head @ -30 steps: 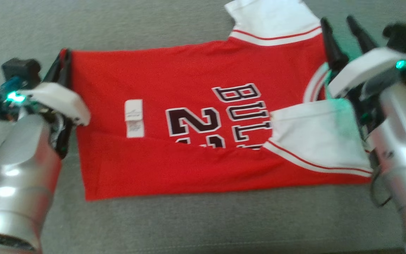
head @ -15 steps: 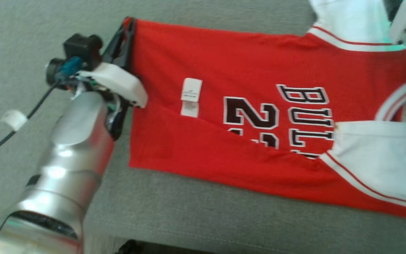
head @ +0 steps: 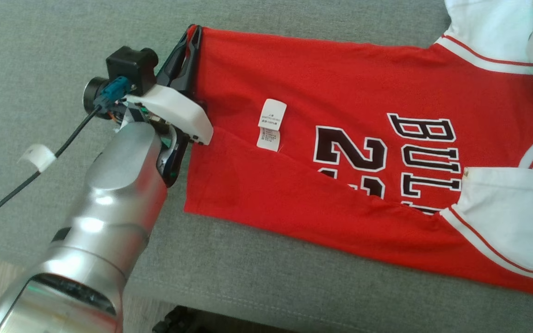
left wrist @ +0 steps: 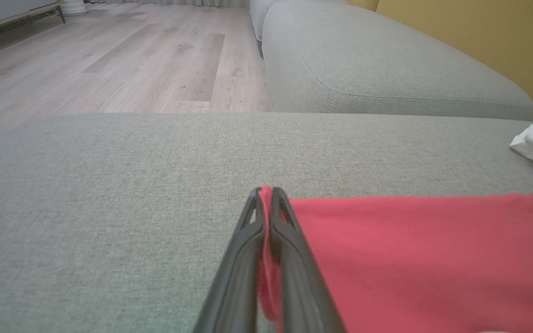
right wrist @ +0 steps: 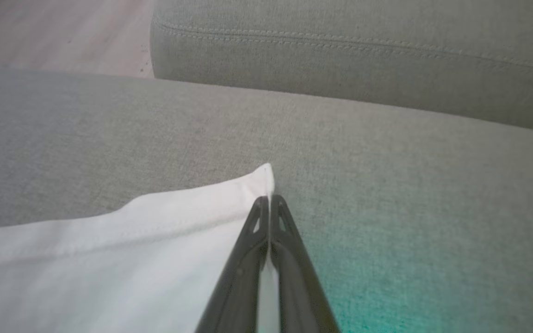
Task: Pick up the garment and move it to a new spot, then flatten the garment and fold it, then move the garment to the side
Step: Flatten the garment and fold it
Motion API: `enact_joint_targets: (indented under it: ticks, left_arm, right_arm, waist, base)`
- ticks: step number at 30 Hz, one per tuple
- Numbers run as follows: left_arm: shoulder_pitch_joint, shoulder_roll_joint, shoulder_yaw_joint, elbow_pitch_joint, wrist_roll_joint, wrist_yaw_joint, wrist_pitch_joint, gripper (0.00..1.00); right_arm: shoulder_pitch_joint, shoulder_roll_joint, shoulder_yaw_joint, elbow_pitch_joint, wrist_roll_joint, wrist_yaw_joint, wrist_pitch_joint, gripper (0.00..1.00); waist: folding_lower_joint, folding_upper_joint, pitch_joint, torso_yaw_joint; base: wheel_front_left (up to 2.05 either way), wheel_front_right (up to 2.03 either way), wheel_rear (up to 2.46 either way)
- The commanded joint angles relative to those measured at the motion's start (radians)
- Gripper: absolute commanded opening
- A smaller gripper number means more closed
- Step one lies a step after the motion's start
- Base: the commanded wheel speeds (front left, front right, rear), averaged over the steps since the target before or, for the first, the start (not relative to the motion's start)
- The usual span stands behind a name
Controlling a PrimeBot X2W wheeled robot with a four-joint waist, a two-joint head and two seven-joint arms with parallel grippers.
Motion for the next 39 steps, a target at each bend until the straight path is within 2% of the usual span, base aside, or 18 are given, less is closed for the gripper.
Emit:
enact_joint_targets:
  ticks: [1,6,10,15,18,22,28,34,39]
  left_arm:
    - [-0.033,0.038,0.026,-0.015,-0.006,0.002,-0.011,0.00]
    - [-0.035,0.061,0.081,-0.085,0.001,0.013,-0.012,0.00]
    - [-0.011,0.074,0.134,-0.160,0.030,0.026,-0.012,0.00]
    - [0.029,0.091,0.182,-0.212,0.073,0.025,-0.012,0.00]
    - [0.066,0.101,0.207,-0.219,0.097,0.025,-0.012,0.00]
    - [0.126,0.126,0.253,-0.225,0.132,0.037,-0.012,0.00]
    - [0.228,0.158,0.311,-0.230,0.194,0.060,-0.013,0.00]
    - [0.352,0.163,0.364,-0.249,0.241,0.068,-0.013,0.00]
    - [0.432,0.147,0.402,-0.265,0.259,0.068,-0.013,0.00]
  right_arm:
    - [-0.016,0.004,0.005,-0.024,-0.012,0.003,-0.030,0.00]
    - [-0.067,0.003,-0.031,-0.027,-0.054,0.003,-0.240,0.00]
    - [-0.099,0.013,-0.056,-0.006,-0.087,0.003,-0.366,0.00]
    - [-0.098,0.062,-0.057,0.016,-0.090,0.003,-0.426,0.00]
    - [-0.056,0.092,-0.045,-0.006,-0.054,0.003,-0.452,0.00]
    - [0.049,0.109,0.000,-0.102,0.017,0.003,-0.474,0.00]
    - [0.278,0.073,0.057,-0.340,0.158,0.003,-0.480,0.00]
    - [0.535,0.060,0.054,-0.546,0.259,0.003,-0.481,0.00]
    - [0.666,0.087,0.002,-0.599,0.293,0.003,-0.481,0.00]
  waist:
    - [0.0000,0.0000,-0.001,-0.002]
    - [0.0000,0.0000,-0.009,-0.011]
    - [0.0000,0.0000,-0.026,-0.028]
    - [0.0000,0.0000,-0.051,-0.064]
    - [0.0000,0.0000,-0.067,-0.095]
    - [0.0000,0.0000,-0.093,-0.145]
    - [0.0000,0.0000,-0.130,-0.215]
    - [0.0000,0.0000,-0.180,-0.258]
    - [0.0000,0.0000,-0.209,-0.271]
  base:
    - [0.00,0.00,0.00]
    - [0.00,0.00,0.00]
    - [0.00,0.00,0.00]
    - [0.00,0.00,0.00]
    - [0.00,0.00,0.00]
    - [0.00,0.00,0.00]
    - [0.00,0.00,0.00]
    - [0.00,0.00,0.00]
    - [0.00,0.00,0.00]
